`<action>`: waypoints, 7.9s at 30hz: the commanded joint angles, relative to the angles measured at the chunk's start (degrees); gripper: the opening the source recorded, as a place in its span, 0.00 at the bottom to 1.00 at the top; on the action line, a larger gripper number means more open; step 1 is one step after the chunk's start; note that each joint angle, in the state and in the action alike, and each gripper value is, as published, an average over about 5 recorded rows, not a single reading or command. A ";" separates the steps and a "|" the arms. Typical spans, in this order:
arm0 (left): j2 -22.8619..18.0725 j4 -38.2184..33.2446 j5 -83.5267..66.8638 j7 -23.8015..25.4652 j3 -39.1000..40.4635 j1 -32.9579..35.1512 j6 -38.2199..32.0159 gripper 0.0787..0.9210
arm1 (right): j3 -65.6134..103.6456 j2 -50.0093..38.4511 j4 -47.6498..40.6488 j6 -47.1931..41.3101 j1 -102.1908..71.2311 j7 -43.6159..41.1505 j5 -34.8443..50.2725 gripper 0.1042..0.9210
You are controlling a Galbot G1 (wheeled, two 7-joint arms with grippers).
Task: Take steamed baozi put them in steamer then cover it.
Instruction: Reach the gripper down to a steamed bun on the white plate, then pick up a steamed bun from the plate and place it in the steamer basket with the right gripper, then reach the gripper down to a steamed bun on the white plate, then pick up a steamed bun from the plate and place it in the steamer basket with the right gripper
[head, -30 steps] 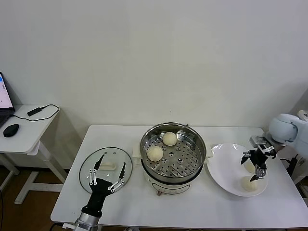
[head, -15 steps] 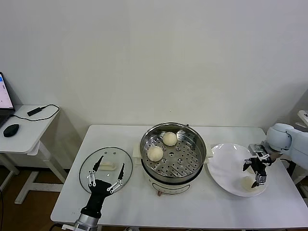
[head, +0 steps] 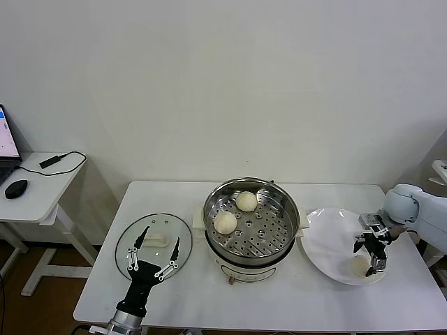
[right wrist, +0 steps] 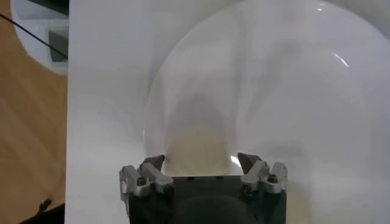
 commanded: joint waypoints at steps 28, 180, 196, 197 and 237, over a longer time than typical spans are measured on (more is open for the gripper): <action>0.70 -1.32 -0.21 -0.15 -0.28 -0.03 0.33 0.88 | -11.58 4.45 11.76 9.25 29.09 -5.04 2.43 0.67; 0.97 -1.68 -0.48 -0.64 1.06 -0.48 0.53 0.88 | 13.10 7.27 -24.32 11.73 -5.44 4.98 -2.88 0.79; 0.96 -2.44 -0.41 -0.74 0.88 -0.31 0.47 0.88 | 8.43 4.45 -19.36 10.75 0.37 4.97 -0.21 0.61; 0.99 -2.55 -0.43 -0.75 0.85 -0.33 0.47 0.88 | 7.53 3.90 -18.22 10.56 1.67 4.66 0.25 0.60; 1.75 -3.00 -0.52 -0.95 1.55 -1.36 0.76 0.88 | -21.42 22.77 16.78 -3.51 31.72 5.44 20.29 0.58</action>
